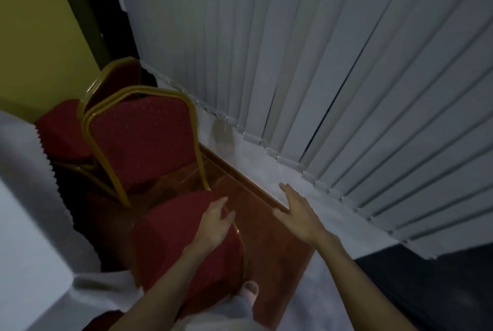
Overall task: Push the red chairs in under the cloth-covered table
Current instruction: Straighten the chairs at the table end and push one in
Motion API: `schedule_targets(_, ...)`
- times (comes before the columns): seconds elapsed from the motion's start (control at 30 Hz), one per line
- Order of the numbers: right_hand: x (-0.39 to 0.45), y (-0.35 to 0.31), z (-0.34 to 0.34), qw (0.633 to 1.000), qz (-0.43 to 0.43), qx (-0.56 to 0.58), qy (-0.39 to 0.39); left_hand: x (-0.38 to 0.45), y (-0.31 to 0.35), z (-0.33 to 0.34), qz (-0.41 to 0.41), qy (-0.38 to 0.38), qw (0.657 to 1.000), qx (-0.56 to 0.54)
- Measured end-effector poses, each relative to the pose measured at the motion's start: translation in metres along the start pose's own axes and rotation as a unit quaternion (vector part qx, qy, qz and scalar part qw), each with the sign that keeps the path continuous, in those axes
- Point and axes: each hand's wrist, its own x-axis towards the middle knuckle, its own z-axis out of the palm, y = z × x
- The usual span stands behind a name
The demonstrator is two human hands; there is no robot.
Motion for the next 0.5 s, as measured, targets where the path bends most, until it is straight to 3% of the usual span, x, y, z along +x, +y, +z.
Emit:
schedule_targets(0.27,0.117,0.014,-0.067,0.997,-0.056,0.008,-0.051,0.101,0.072,0.009,-0.015,0.034,0.999,-0.025)
schedule_targets(0.5,0.226,0.002,-0.096,0.973,-0.166,-0.019,-0.156,0.159,0.084,0.011,-0.085,0.131,0.986,-0.055)
